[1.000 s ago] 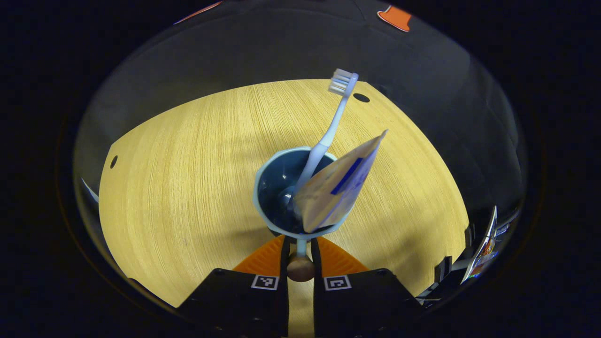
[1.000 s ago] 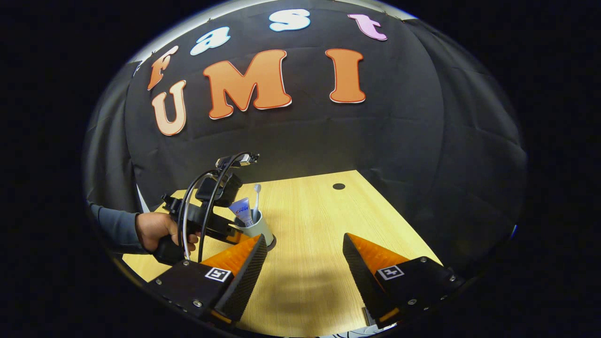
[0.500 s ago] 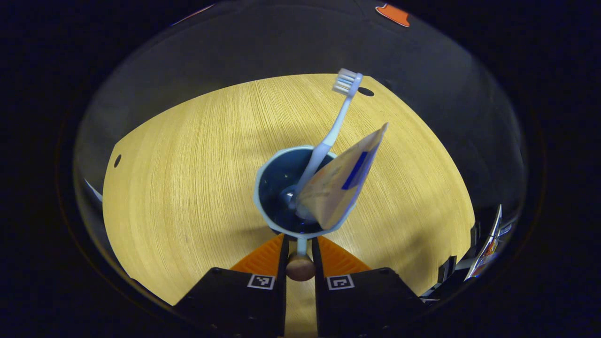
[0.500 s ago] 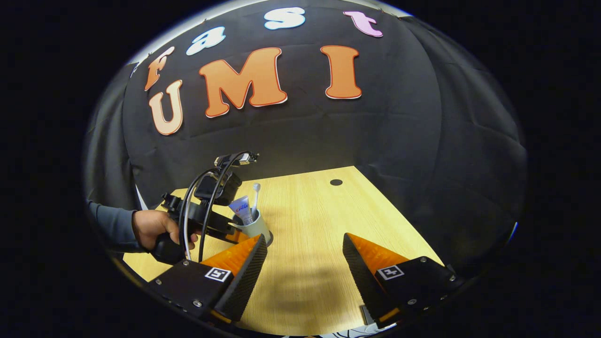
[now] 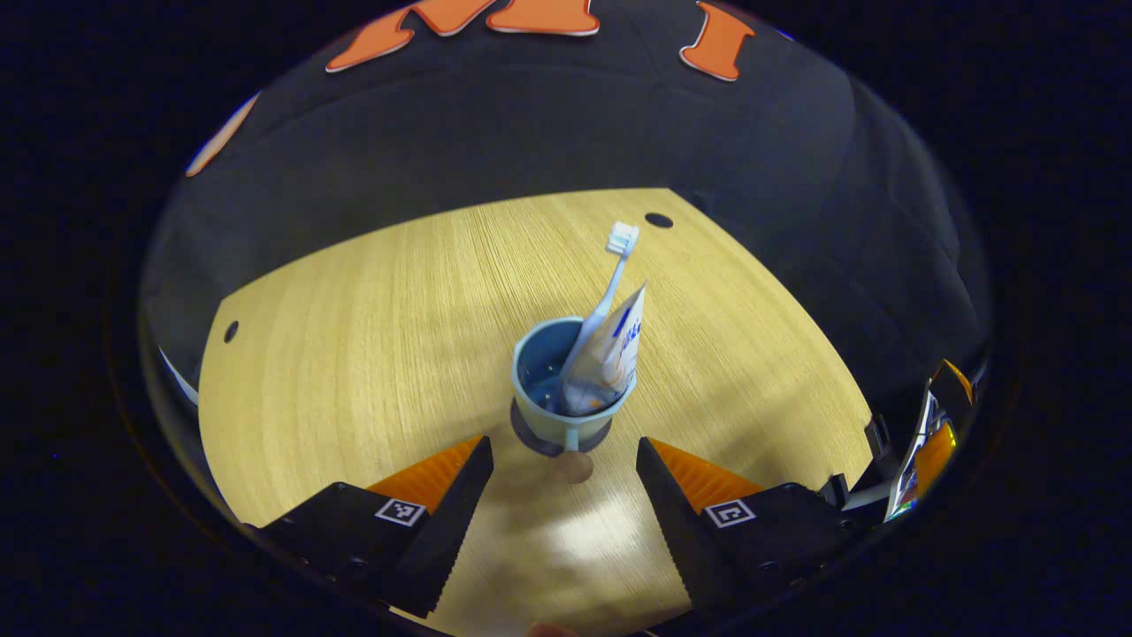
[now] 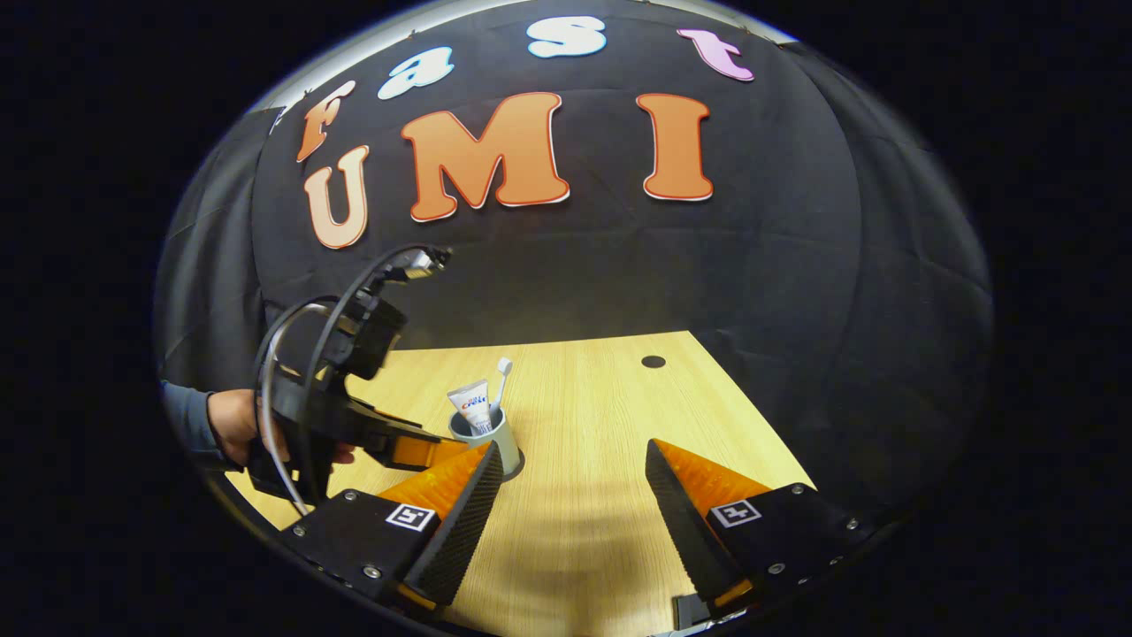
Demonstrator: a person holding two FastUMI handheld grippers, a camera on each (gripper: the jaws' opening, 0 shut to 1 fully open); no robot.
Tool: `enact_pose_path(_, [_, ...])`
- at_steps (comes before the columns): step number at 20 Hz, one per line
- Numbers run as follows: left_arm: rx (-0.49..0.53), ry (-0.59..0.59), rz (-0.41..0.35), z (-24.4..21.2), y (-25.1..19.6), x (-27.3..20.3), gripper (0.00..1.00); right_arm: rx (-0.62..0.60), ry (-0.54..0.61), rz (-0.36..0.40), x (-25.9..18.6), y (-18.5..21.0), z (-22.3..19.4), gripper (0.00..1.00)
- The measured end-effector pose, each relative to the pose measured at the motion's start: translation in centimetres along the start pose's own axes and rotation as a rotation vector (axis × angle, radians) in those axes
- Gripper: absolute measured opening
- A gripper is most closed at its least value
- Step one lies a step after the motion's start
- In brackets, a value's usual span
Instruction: Put the toothbrush and toothpaste on the desktop into the cup, then pick up the cup and place it on the coaster on the desktop.
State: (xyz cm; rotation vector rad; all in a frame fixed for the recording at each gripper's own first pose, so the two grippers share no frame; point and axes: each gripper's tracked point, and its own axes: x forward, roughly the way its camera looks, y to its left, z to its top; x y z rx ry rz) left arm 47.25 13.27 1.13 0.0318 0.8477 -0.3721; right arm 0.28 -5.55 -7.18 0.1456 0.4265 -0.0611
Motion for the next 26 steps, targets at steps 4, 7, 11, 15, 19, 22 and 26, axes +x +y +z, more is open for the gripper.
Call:
enact_pose_path(4, [-0.007, -0.191, 0.065, 2.6, 1.8, -3.3, 0.98, -0.047, -0.092, 0.036, 0.7, 0.9, 2.5, 0.97])
enact_pose_path(7, [-0.043, -0.300, 0.106, 3.3, 2.6, -5.0, 0.98, -0.090, -0.131, 0.090, 1.4, 2.4, 3.6, 0.97])
enact_pose_path(11, [-0.100, -0.451, 0.197, 4.1, 4.1, -7.6, 0.98, -0.128, -0.183, 0.173, 1.6, 4.8, 5.1, 0.97])
enact_pose_path(15, [-0.108, -0.607, 0.340, 4.8, 7.2, -12.1, 0.97, -0.174, -0.212, 0.256, 1.2, 7.9, 5.3, 0.97])
enact_pose_path(19, [-0.126, -0.657, 0.372, 3.8, 9.1, -14.9, 0.98, -0.194, -0.252, 0.273, 0.2, 10.0, 6.2, 0.97])
enact_pose_path(22, [-0.110, -0.673, 0.381, 3.3, 10.5, -15.6, 0.98, -0.188, -0.257, 0.255, -0.5, 11.2, 6.3, 0.97])
enact_pose_path(26, [-0.080, -0.684, 0.339, 3.3, 11.5, -17.1, 0.98, -0.197, -0.260, 0.220, -1.8, 12.7, 6.4, 0.97])
